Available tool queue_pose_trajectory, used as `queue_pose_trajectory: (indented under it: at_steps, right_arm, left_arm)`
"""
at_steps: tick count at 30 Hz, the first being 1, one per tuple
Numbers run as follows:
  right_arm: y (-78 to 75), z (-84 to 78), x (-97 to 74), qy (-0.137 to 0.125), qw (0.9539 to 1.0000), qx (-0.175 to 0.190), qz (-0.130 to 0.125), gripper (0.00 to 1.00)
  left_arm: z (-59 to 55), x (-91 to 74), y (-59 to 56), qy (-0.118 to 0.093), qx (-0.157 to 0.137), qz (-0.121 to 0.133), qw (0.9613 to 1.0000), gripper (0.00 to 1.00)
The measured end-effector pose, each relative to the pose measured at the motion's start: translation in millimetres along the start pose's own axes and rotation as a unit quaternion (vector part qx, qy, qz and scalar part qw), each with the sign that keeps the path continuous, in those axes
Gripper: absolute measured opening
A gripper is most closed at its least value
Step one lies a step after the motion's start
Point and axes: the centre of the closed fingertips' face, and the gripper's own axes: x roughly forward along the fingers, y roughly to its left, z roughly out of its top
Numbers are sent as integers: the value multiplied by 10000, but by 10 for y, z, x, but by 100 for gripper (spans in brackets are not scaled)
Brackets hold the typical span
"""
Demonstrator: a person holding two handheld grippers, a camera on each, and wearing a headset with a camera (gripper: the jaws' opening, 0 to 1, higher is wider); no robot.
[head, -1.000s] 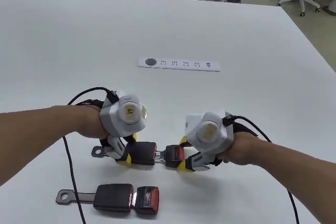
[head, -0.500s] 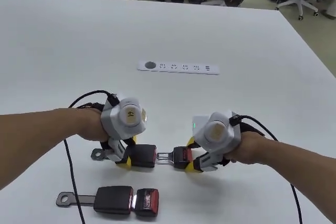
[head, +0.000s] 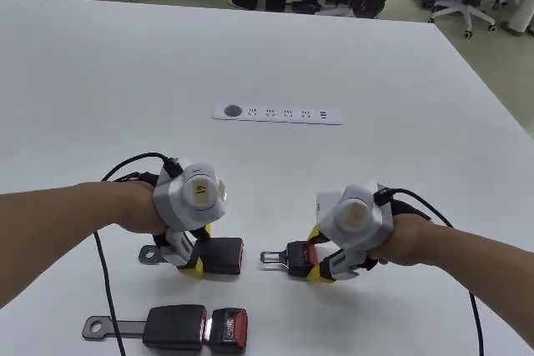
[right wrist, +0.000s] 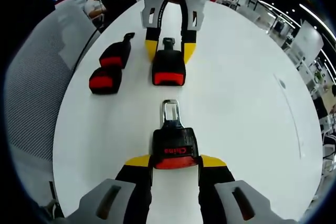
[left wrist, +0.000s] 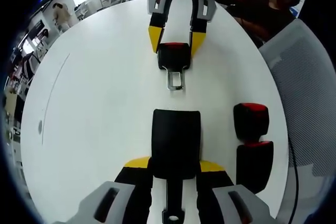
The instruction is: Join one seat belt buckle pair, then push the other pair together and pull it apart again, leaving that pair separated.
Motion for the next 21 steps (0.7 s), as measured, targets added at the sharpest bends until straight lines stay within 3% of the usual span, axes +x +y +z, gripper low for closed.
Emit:
queue_pose_trajectory:
  at_steps: [9,21]
  right_arm:
    - [-52,-122,-53,88,9999,3,-58,30]
    - [-31,-221,-112,143,9999,-42,-19,30]
  left_arm:
    - [11,-2,0,-112,-224,54,9997,33]
    - [20,-6,14,-62,-107,24,9999,33]
